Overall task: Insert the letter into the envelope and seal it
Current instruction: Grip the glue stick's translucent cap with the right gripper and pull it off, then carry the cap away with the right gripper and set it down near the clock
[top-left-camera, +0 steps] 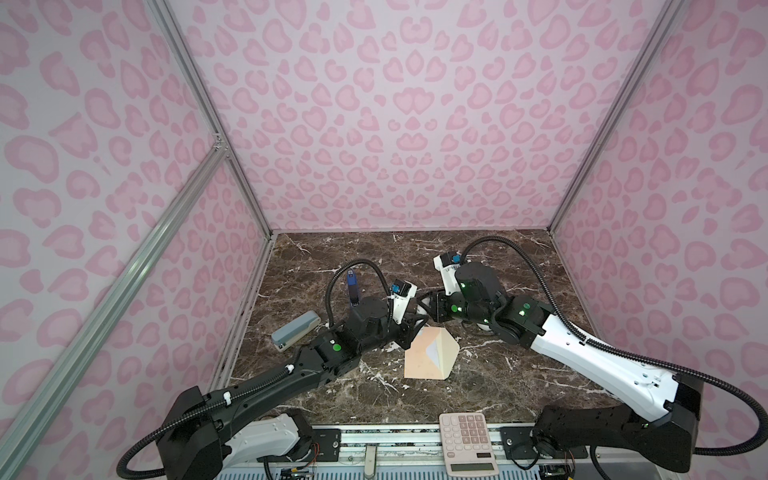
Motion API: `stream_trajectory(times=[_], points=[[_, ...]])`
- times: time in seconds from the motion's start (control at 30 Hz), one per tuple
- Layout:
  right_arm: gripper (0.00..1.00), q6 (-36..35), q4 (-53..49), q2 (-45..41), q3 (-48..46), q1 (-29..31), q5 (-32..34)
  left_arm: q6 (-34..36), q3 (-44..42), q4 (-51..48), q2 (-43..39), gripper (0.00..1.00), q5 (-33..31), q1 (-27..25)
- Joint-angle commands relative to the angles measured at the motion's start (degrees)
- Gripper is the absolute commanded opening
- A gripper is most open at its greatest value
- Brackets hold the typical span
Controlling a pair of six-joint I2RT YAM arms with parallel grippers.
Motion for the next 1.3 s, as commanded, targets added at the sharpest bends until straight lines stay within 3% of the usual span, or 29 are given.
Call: stream_trajectory(times=[0.0, 0.6, 0.97, 1.27], points=[[0.20, -0.82, 4.73, -0.41, 0.53, -0.31, 1.13, -0.06, -0.36, -3.21, 0.43, 0.22, 0.01, 0.03], [0.20, -1.39, 4.24, -1.34, 2.47, -3.40, -1.18, -0.10, -0.90, -4.42, 0.16, 0.22, -0.08, 0.03], [0.20, -7.69, 1.11, -3.51, -0.31, -20.08, -1.13, 0.46, -0.90, -6.60, -4.93, 0.22, -0.69, -0.06], [0.22, -9.90, 10.37, 6.76, -8.19, -21.60, 6.92, 0.46, -0.21, -8.99, -10.12, 0.22, -1.45, -0.41]])
